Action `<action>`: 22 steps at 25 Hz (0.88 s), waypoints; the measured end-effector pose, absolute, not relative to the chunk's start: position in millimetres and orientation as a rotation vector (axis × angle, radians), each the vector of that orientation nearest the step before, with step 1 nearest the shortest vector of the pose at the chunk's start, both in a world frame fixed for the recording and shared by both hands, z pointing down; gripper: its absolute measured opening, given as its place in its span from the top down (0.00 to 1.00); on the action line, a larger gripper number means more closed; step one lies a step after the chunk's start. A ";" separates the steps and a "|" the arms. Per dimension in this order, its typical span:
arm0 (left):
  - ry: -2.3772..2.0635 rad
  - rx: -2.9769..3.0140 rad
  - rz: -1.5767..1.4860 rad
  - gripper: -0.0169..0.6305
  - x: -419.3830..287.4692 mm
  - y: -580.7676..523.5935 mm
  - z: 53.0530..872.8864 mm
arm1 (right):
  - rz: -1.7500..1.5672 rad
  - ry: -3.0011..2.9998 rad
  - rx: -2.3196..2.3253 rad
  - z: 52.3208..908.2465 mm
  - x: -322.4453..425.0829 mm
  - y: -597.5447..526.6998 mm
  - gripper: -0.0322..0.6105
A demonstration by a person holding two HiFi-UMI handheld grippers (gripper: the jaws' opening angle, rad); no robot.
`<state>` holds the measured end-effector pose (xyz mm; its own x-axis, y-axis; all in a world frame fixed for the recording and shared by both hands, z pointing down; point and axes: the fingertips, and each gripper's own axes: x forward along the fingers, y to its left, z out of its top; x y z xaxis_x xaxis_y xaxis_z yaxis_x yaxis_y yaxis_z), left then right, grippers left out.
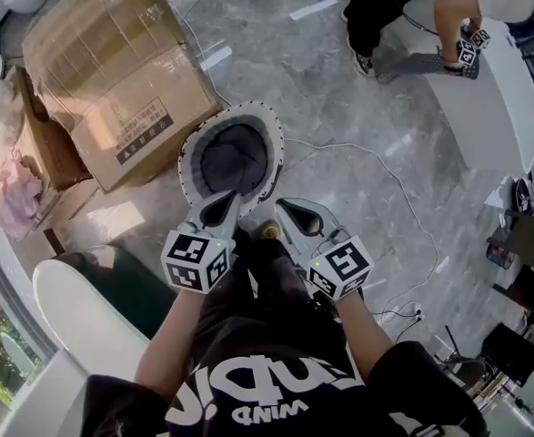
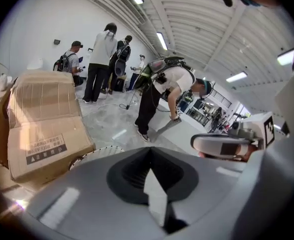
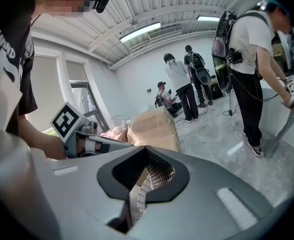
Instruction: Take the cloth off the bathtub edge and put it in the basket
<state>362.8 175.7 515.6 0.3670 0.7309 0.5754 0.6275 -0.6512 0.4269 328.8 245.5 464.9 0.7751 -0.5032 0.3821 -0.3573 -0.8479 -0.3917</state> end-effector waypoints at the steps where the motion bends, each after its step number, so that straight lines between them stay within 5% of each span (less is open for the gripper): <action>1: 1.253 2.488 1.143 0.98 360.2 177.6 507.1 | -0.687 0.673 -2.679 458.4 326.3 242.7 0.94; 22: 1.490 2.608 0.576 0.98 339.6 159.9 315.4 | -0.382 0.769 -2.850 326.4 301.9 247.5 0.94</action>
